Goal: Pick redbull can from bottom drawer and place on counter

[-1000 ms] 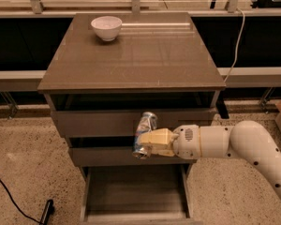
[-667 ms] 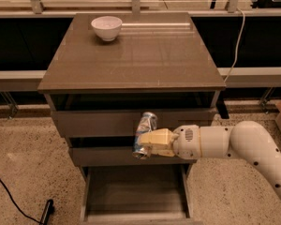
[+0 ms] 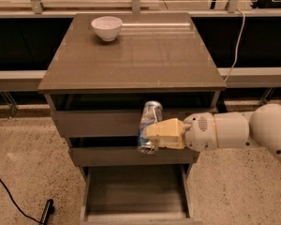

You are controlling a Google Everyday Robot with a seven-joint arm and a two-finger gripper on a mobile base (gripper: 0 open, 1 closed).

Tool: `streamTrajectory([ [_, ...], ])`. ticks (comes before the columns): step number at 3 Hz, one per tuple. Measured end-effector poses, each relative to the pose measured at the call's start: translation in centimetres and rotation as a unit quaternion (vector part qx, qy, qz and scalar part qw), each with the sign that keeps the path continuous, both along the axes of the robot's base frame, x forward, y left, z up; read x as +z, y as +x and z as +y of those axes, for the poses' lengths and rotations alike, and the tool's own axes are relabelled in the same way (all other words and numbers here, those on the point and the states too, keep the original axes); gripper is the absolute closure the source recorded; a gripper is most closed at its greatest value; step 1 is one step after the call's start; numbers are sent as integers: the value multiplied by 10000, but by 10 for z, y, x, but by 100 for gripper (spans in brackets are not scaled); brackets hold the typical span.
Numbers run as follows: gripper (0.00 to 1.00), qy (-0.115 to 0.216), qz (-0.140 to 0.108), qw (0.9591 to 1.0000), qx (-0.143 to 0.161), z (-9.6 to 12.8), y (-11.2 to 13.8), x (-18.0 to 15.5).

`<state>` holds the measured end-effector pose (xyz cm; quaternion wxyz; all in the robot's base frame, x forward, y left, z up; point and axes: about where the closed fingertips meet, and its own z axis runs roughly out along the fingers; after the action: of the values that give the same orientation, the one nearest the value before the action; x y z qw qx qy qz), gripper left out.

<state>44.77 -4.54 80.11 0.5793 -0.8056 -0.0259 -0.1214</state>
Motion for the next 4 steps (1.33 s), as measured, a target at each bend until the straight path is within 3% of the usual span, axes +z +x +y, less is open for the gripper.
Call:
streamTrajectory([
  [1, 100, -321, 133, 9994, 51, -16, 16, 37],
  [2, 100, -605, 161, 9980, -91, -26, 59, 70],
  [3, 100, -1196, 260, 9920, -296, -27, 99, 101],
  [4, 100, -1779, 515, 9792, -834, -39, 149, 120],
])
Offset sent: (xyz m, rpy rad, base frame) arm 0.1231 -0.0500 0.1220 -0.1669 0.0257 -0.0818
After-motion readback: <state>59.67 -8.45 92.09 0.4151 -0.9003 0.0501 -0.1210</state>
